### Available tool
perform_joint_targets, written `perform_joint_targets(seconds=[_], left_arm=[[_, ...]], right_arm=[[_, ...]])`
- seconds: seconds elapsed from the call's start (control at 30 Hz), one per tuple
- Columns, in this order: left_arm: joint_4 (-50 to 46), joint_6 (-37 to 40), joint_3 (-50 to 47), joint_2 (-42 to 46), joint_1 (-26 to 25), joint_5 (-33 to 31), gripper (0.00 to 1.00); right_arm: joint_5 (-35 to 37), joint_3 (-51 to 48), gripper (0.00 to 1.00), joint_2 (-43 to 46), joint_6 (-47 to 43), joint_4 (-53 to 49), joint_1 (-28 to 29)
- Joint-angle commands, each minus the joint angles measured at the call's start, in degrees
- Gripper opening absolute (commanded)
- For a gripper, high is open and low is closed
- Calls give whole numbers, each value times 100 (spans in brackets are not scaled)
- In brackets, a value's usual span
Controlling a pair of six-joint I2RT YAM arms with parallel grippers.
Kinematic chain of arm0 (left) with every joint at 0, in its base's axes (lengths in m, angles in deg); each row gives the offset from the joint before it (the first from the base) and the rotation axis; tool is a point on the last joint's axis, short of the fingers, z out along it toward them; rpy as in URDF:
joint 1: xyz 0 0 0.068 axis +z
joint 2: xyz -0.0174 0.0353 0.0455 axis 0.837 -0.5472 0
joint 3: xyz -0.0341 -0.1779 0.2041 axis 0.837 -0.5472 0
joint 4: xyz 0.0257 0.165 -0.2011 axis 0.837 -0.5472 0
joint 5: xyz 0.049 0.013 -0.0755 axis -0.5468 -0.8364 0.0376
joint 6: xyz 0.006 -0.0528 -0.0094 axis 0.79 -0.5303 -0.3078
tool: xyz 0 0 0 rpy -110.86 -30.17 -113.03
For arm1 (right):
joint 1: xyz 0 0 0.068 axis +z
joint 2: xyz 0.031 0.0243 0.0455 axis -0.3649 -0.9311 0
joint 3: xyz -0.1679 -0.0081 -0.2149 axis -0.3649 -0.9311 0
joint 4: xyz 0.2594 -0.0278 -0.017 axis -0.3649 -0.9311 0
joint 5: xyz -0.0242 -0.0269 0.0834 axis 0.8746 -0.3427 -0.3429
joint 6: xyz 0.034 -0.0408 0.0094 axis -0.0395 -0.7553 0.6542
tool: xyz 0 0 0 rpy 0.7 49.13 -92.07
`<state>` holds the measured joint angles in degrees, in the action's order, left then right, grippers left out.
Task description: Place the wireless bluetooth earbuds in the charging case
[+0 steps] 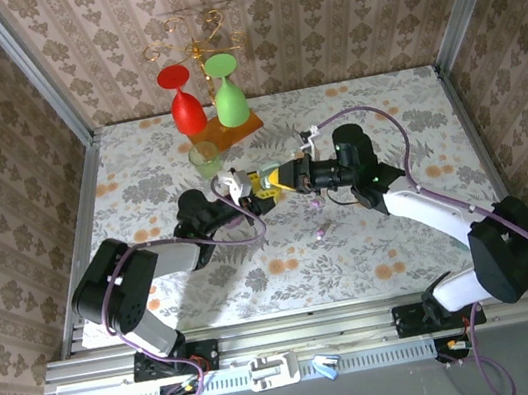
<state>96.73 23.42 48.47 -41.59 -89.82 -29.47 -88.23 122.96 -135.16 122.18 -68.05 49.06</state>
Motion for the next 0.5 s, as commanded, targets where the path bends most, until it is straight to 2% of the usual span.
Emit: perform_joint_targets(seconds=[0.0, 0.33, 0.47], left_arm=[[225, 100, 148, -27, -32, -5, 26], [217, 115, 183, -73, -76, 4, 26], [219, 118, 183, -53, -84, -48, 26]], right_arm=[[304, 75, 8, -61, -188, 123, 38], [640, -101, 7, 25, -284, 224, 47], [499, -64, 7, -15, -253, 97, 65]])
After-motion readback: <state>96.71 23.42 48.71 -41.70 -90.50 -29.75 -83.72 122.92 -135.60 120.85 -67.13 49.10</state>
